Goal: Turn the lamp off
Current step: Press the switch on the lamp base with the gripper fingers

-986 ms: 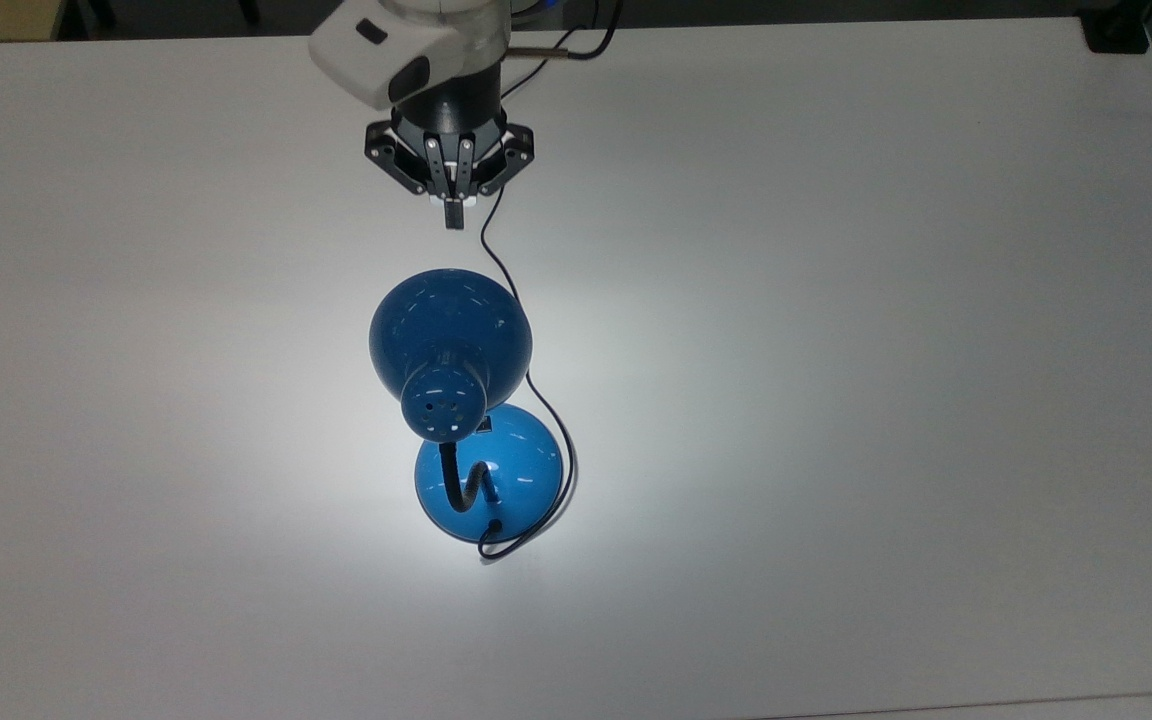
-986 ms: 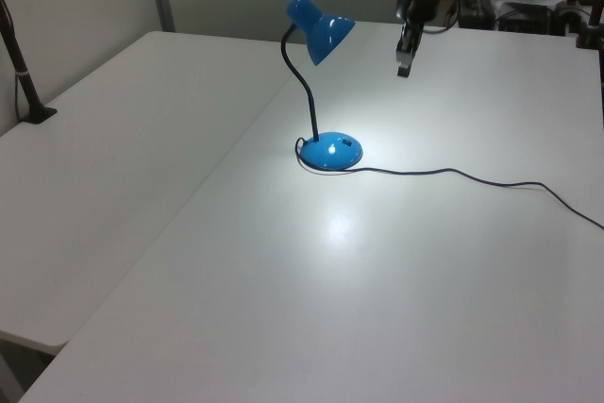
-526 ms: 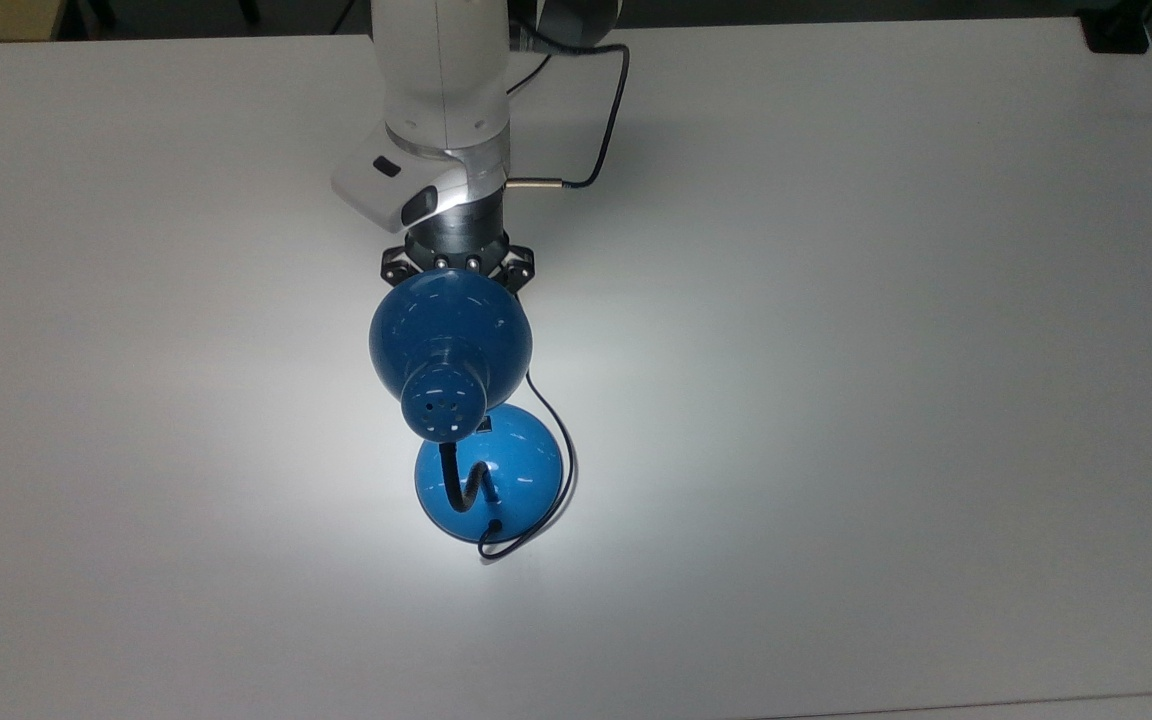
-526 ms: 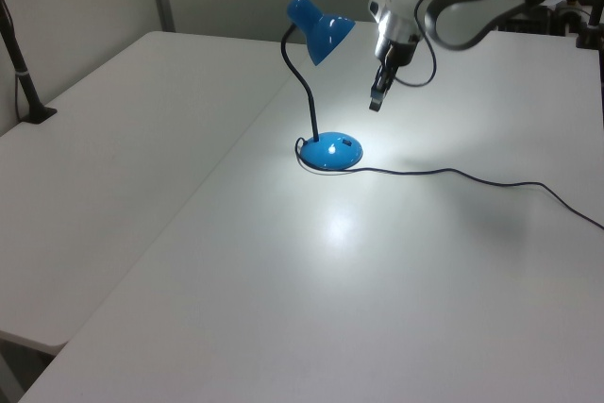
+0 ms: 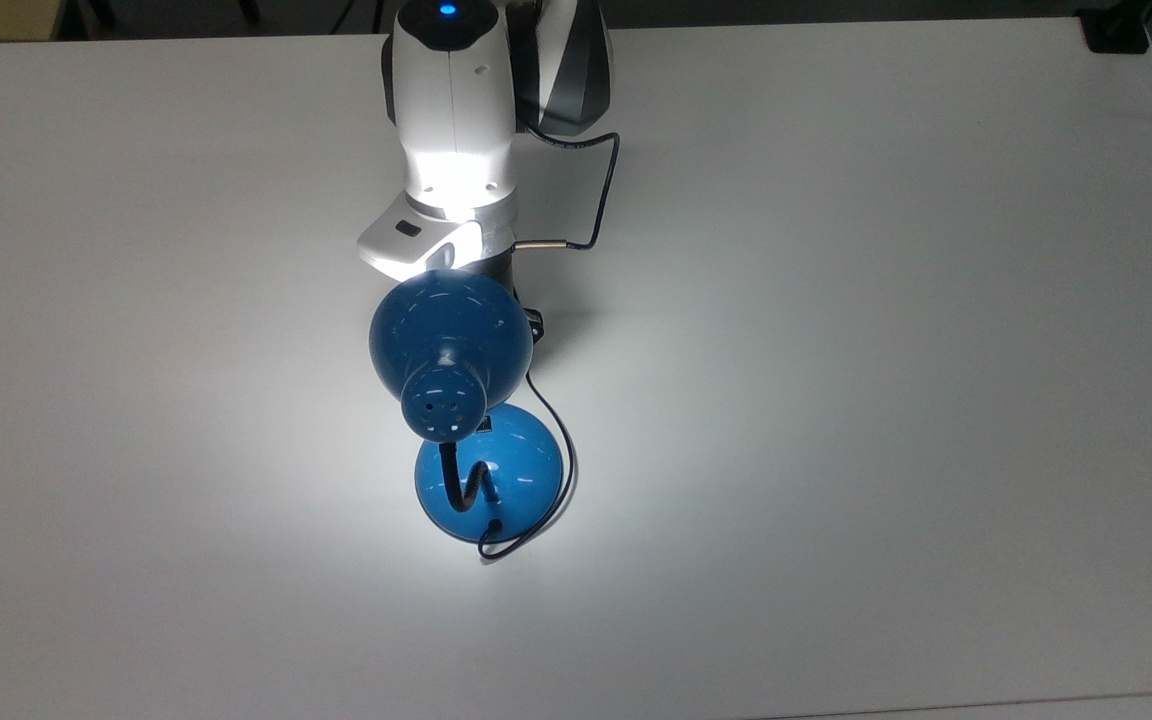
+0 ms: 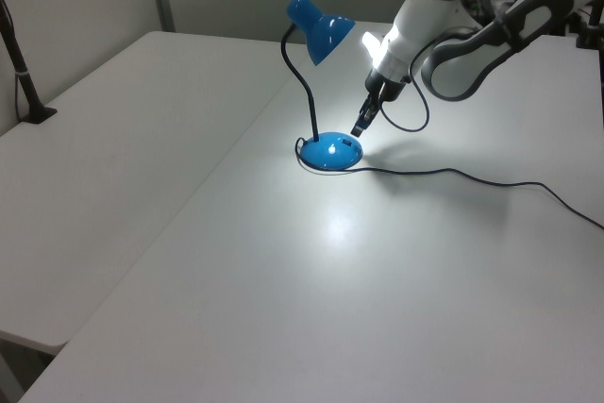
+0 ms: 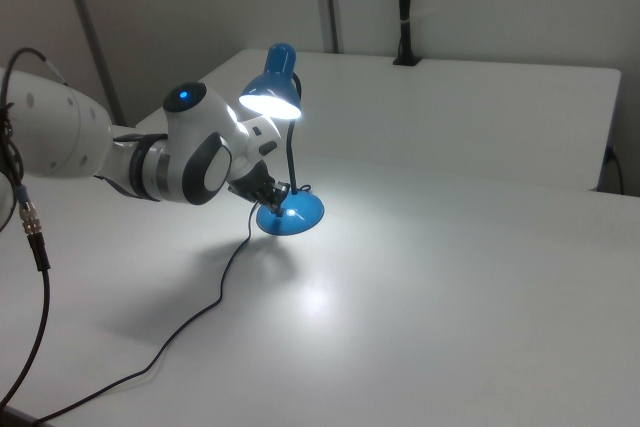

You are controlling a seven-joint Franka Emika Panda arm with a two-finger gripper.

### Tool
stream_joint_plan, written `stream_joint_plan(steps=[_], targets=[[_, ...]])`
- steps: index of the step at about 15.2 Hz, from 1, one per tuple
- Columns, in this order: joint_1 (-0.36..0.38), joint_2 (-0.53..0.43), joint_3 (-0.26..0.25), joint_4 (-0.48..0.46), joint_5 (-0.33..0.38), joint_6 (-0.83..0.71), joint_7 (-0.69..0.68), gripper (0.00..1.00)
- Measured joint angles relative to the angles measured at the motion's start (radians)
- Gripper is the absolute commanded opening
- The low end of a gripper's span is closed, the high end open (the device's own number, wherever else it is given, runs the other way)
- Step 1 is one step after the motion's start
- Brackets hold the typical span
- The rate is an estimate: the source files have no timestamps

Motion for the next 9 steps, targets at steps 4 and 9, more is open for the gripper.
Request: stream_joint_plan(steps=[4, 9], targets=[[0.000, 0.027, 0.000, 0.000, -0.003, 0.049, -0.018, 0.00], [0.000, 0.033, 0.000, 0.000, -0.015, 0.079, -0.019, 0.00]])
